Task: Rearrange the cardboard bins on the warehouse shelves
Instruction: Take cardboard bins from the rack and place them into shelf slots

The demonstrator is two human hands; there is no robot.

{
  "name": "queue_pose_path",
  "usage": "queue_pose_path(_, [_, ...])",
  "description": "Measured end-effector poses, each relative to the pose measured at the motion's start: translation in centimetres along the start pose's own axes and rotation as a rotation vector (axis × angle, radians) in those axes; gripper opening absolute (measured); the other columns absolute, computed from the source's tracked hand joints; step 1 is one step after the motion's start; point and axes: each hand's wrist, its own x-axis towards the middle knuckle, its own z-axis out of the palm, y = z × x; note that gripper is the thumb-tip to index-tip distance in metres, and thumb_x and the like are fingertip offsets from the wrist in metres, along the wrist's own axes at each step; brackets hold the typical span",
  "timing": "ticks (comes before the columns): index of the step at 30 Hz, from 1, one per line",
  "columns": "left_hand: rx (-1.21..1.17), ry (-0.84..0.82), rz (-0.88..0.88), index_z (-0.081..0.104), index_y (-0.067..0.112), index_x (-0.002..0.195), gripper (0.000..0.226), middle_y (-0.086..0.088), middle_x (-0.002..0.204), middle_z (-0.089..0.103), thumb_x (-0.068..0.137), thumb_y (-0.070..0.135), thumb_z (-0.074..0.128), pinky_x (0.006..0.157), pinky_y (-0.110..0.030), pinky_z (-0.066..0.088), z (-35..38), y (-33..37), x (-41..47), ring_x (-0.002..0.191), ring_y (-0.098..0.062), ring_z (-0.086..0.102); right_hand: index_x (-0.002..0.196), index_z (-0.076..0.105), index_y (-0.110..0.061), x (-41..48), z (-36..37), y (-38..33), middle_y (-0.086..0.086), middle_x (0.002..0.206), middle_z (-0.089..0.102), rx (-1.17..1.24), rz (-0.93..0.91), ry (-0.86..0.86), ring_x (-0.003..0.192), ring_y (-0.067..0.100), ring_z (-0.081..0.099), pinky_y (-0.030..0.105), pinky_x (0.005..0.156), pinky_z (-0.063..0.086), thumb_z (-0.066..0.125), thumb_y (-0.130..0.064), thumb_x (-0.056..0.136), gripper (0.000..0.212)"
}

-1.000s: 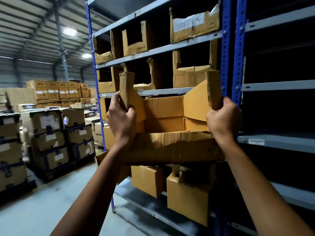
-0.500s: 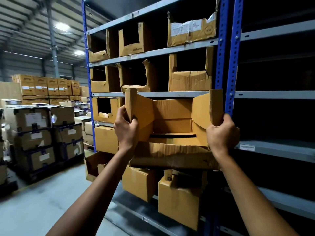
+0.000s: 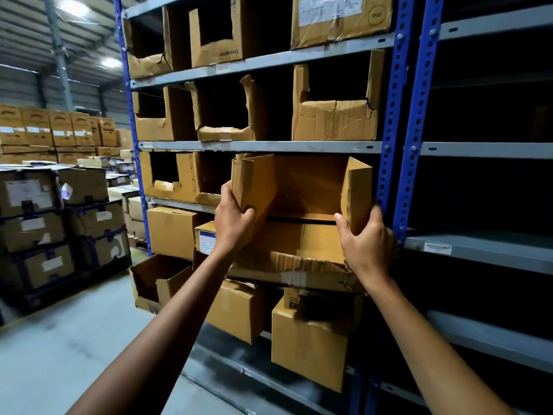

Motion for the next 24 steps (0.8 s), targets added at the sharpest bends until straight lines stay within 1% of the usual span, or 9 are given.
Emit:
queue_pose_path(3, [-0.048,-0.036,-0.008,0.033,0.012,0.136,0.069,-0.012,0.120,0.054,0.074,0.033,0.056,0.069,-0.049,0.059,1.2,-2.2,1.7,0.094,-0.031,0.062,0.114,0.054,-0.018,0.3,2.4,0.0,0.000,0.102,0.068,0.093,-0.035,-0.007,0.081,0.015,0.060,0.021,0.066,0.037,0.049,-0.058,0.089,0.048])
queue_pose_path(7, [-0.146,-0.110,-0.012,0.031,0.013,0.138,0.070,-0.006,0.120,0.050,0.075,0.031,0.056,0.073,-0.047,0.060,3.5,-5.5,5.0,0.102,-0.026,0.057,0.124,0.055,-0.011,1.8,6.6,0.3,0.010,0.114,0.066,0.072,-0.018,0.122,0.099,0.030,0.062,0.021,0.074,0.035,0.049,-0.045,0.095,0.045])
queue_pose_path(10, [-0.234,-0.167,0.009,0.032,0.016,0.136,0.068,-0.007,0.122,0.051,0.075,0.029,0.058,0.076,-0.048,0.059,5.6,-7.8,7.9,0.105,-0.025,0.057,0.133,0.051,-0.005,3.0,10.1,0.3,0.015,0.124,0.062,0.059,0.032,0.202,0.110,0.031,0.058,0.014,0.082,0.032,0.056,-0.036,0.096,0.048])
queue_pose_path(16, [-0.270,-0.200,0.026,0.038,0.020,0.132,0.063,0.000,0.108,0.057,0.074,0.024,0.061,0.075,-0.048,0.058,10.6,-12.0,13.3,0.094,-0.022,0.061,0.134,0.048,-0.003,5.7,15.9,2.0,0.017,0.124,0.060,-0.024,0.053,0.326,0.109,0.032,0.059,0.020,0.080,0.037,0.057,-0.035,0.095,0.052])
queue_pose_path(18, [-0.275,-0.211,0.068,0.035,0.019,0.136,0.065,-0.001,0.113,0.056,0.076,0.021,0.062,0.080,-0.040,0.056,12.3,-12.8,14.2,0.100,-0.024,0.060,0.135,0.047,-0.002,6.5,17.1,3.3,0.019,0.126,0.060,-0.057,0.068,0.352,0.110,0.036,0.059,0.024,0.079,0.039,0.057,-0.037,0.095,0.055])
queue_pose_path(19, [-0.265,-0.218,0.096,0.031,0.018,0.141,0.070,-0.004,0.122,0.054,0.079,0.020,0.063,0.087,-0.036,0.052,13.0,-13.2,14.5,0.110,-0.025,0.057,0.137,0.045,-0.001,6.8,17.6,4.0,0.021,0.128,0.058,-0.074,0.078,0.346,0.112,0.037,0.059,0.027,0.081,0.041,0.055,-0.041,0.095,0.059])
queue_pose_path(21, [-0.249,-0.247,0.180,0.008,0.018,0.153,0.089,-0.010,0.153,0.027,0.085,0.023,0.064,0.111,-0.033,0.031,14.7,-14.0,15.2,0.140,-0.022,0.031,0.145,0.036,-0.001,7.6,18.7,5.7,0.023,0.139,0.049,-0.142,0.106,0.337,0.124,0.038,0.051,0.035,0.095,0.043,0.045,-0.048,0.094,0.069])
queue_pose_path(23, [-0.171,-0.261,0.301,-0.015,0.021,0.153,0.100,-0.005,0.162,-0.009,0.089,0.042,0.059,0.118,-0.036,0.007,16.6,-15.0,15.5,0.149,-0.020,0.000,0.151,0.022,0.000,8.4,19.6,7.4,0.022,0.155,0.026,-0.224,0.113,0.332,0.140,0.037,0.032,0.037,0.112,0.027,0.039,-0.043,0.095,0.073])
queue_pose_path(24, [-0.126,-0.264,0.349,-0.019,0.023,0.152,0.101,-0.004,0.162,-0.018,0.089,0.050,0.055,0.118,-0.037,0.003,17.4,-15.7,15.4,0.149,-0.021,-0.008,0.152,0.015,0.001,8.7,20.1,8.1,0.021,0.159,0.013,-0.261,0.113,0.327,0.143,0.037,0.024,0.037,0.115,0.021,0.039,-0.041,0.095,0.074])
